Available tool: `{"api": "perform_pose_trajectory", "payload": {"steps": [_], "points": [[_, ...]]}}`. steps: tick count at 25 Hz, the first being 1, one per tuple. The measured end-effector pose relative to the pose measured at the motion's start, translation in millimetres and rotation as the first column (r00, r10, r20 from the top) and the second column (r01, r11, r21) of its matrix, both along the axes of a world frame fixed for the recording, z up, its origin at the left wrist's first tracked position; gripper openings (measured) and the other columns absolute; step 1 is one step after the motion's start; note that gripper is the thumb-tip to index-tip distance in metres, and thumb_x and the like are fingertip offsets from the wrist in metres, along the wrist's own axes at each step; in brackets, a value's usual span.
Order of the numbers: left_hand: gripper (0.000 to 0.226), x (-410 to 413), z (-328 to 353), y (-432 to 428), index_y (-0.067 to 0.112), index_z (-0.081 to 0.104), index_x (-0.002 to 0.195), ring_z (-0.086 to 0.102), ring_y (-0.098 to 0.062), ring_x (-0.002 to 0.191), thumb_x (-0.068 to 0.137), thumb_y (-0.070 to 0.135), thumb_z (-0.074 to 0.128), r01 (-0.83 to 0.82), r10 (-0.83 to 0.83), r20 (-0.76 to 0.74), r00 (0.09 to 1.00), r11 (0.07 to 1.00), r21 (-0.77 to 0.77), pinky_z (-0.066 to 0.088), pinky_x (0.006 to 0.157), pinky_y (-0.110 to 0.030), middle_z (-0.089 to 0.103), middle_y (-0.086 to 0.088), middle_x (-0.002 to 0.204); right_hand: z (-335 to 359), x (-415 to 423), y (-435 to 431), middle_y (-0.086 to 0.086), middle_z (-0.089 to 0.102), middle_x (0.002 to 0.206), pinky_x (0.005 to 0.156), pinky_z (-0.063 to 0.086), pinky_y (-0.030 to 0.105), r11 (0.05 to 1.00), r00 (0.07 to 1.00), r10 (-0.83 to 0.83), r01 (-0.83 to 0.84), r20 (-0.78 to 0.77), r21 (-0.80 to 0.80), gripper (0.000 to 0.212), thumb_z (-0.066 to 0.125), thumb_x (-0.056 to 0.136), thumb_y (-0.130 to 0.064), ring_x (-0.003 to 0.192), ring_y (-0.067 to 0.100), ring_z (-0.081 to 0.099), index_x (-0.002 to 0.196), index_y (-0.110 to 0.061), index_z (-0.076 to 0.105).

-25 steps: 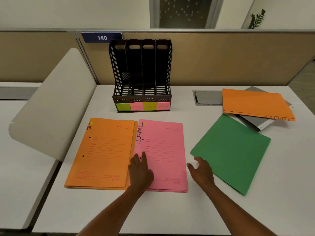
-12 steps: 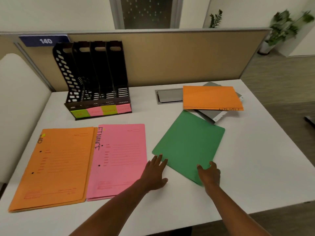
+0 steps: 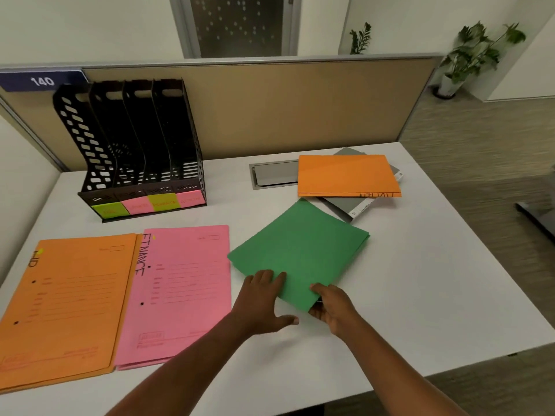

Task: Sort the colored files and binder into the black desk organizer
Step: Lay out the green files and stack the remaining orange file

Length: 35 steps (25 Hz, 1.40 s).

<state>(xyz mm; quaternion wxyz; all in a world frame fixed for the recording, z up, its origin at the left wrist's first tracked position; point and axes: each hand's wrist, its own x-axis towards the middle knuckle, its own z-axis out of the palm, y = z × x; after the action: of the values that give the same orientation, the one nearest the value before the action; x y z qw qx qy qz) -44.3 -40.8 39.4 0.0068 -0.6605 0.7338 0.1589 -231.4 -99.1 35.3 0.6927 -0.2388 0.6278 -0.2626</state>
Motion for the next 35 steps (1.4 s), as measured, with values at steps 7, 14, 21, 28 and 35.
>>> {"api": "perform_pose_trajectory", "payload": {"steps": [7, 14, 21, 28, 35], "points": [[0.029, -4, 104, -27, 0.015, 0.058, 0.114, 0.062, -0.027, 0.078, 0.088, 0.007, 0.048, -0.127, 0.121, -0.039, 0.992, 0.929, -0.349, 0.036, 0.057, -0.031, 0.063, -0.007, 0.090, 89, 50, -18, 0.005, 0.074, 0.082, 0.063, 0.057, 0.031, 0.886, 0.970, 0.241, -0.224, -0.010, -0.406, 0.037, 0.059, 0.093, -0.050, 0.072, 0.019, 0.073, 0.098, -0.015, 0.069], [0.024, 79, 123, -7, 0.025, 0.071, 0.094, 0.072, -0.031, 0.077, 0.088, 0.008, 0.056, -0.727, 0.392, -0.881, 0.266, 0.682, 0.084, 0.060, 0.063, -0.043, 0.075, -0.006, 0.080, 66, 53, -30, 0.004, 0.063, 0.126, 0.090, 0.054, 0.041, 0.889, 0.890, 0.168, -0.323, -0.424, -0.324, 0.049, 0.062, 0.088, -0.057, 0.110, 0.024, 0.062, 0.122, -0.022, 0.056], [0.031, 64, 7, 29, 0.007, 0.057, 0.118, 0.070, -0.037, 0.096, 0.091, -0.007, 0.056, -0.466, 0.506, -0.680, -0.531, 0.496, 0.733, 0.060, 0.072, -0.041, 0.070, -0.020, 0.107, -14, 25, -10, 0.009, 0.070, 0.109, 0.079, 0.057, 0.039, 0.980, 0.930, 0.040, -0.109, -0.365, -0.169, 0.036, 0.070, 0.089, -0.021, 0.091, 0.024, 0.066, 0.122, -0.009, 0.060], [0.031, 50, -48, 54, 0.006, 0.060, 0.106, 0.065, -0.018, 0.061, 0.087, 0.030, 0.070, -0.602, 0.828, -0.486, 0.280, 0.545, 0.583, 0.051, 0.055, -0.029, 0.071, -0.008, 0.085, -43, -9, 3, 0.008, 0.068, 0.106, 0.056, 0.042, 0.026, 0.964, 0.768, 0.054, -0.206, -0.638, -0.166, 0.034, 0.060, 0.091, -0.010, 0.073, 0.015, 0.059, 0.123, -0.018, 0.054], [0.065, 39, -50, 34, 0.017, 0.043, 0.127, 0.053, -0.021, 0.106, 0.084, 0.064, 0.054, -0.509, 0.526, -0.096, 0.845, 0.846, 0.159, 0.051, 0.086, -0.035, 0.053, -0.005, 0.122, -48, -28, -6, 0.014, 0.066, 0.123, 0.081, 0.051, 0.035, 0.919, 0.663, 0.123, -0.357, -0.738, -0.167, 0.040, 0.057, 0.093, -0.007, 0.096, 0.032, 0.063, 0.132, -0.014, 0.052]]}}
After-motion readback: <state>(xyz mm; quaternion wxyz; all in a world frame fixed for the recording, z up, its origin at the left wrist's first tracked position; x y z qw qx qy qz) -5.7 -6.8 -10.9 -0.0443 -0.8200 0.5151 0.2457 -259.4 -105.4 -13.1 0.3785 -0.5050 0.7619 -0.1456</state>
